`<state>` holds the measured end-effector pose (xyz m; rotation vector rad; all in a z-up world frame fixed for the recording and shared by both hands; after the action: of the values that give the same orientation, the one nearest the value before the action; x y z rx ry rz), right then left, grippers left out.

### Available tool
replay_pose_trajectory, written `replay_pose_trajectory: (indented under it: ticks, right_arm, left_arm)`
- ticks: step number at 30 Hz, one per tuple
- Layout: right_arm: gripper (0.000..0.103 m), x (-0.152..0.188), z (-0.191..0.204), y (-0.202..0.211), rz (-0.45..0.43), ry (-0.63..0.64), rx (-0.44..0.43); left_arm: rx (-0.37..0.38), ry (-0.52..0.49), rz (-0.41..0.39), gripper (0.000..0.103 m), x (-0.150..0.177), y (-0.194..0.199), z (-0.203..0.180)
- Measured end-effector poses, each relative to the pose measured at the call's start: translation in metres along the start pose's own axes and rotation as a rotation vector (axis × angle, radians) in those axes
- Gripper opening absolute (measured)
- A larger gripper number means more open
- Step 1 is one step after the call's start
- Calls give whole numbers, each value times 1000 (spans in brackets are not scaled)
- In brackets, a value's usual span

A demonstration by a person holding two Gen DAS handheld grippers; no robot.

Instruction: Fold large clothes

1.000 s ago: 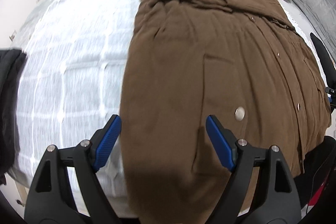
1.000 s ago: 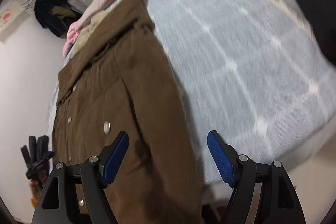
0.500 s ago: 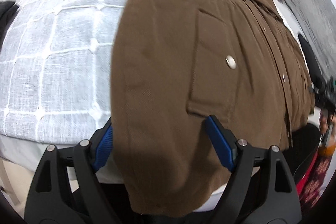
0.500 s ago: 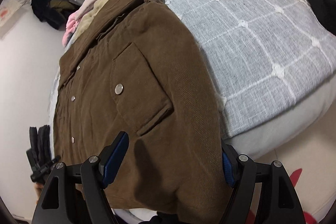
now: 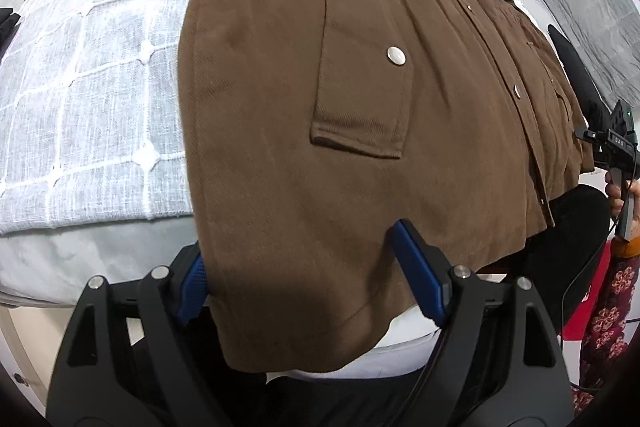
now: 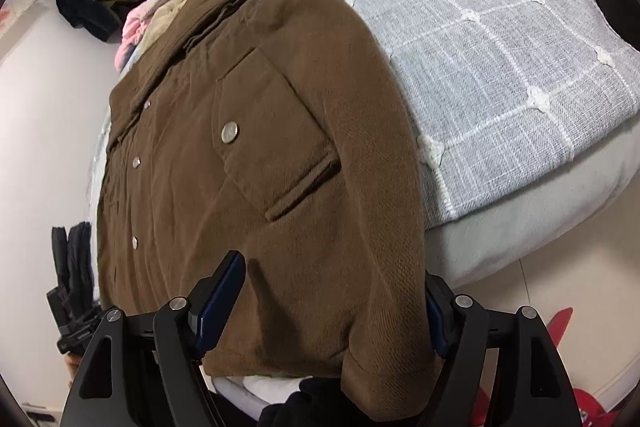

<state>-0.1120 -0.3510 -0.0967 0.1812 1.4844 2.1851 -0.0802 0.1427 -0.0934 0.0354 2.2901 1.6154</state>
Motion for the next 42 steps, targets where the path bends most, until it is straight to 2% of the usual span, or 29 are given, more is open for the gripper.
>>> replay_pose_trajectory:
  ticks: [4,9,13,16,18,21,24,26,32,38,42]
  right_arm:
    - [77,3,2,2,-10,7,14]
    - [57,6,5,3,-32,5,59]
    - [47,9,6,6,-51,9,63]
    - [39,10,8,7,-64,14,71]
    - [33,11,8,10,-84,8,76]
    - [21,10,11,15,-124,-2,74]
    - [15,8,17,24,-171,-6,58]
    - [12,3,24,36,-211,-15,11]
    - [10,-16,58,77,-324,-10,-123]
    - [10,-38,87,96,-379,11,-174]
    - [10,-61,94,104,-405,-7,-192]
  left_arm:
    - [22,13,-1,83,-1,1,-5]
    - [23,-24,-9,76,-1,6,-12]
    - [7,-66,12,73,-2,2,-17]
    - [-49,-80,30,57,-3,-4,-16]
    - [-71,-75,22,34,-5,-4,-15]
    - [-96,-70,7,16,-11,5,-15]
    - [-90,-87,-41,13,-18,21,-27]
    - [-69,-97,-93,12,-25,36,-37]
    - [37,-78,-252,11,-55,88,-59]
    - [99,-57,-351,10,-92,117,-67]
    - [122,-25,-409,10,-122,127,-61]
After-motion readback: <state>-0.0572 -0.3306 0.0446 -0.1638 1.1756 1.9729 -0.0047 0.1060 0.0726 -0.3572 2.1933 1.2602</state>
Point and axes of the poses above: each gripper's, at about its wrist camera, not at the fingertips, and y roughly against the way its jaws point, z to its left, x to its underside, the point moved 6 cm from there along -y, roughly the way its jaws point, and after that the axes turned 4 degrees about x, right-handed, at the moved point
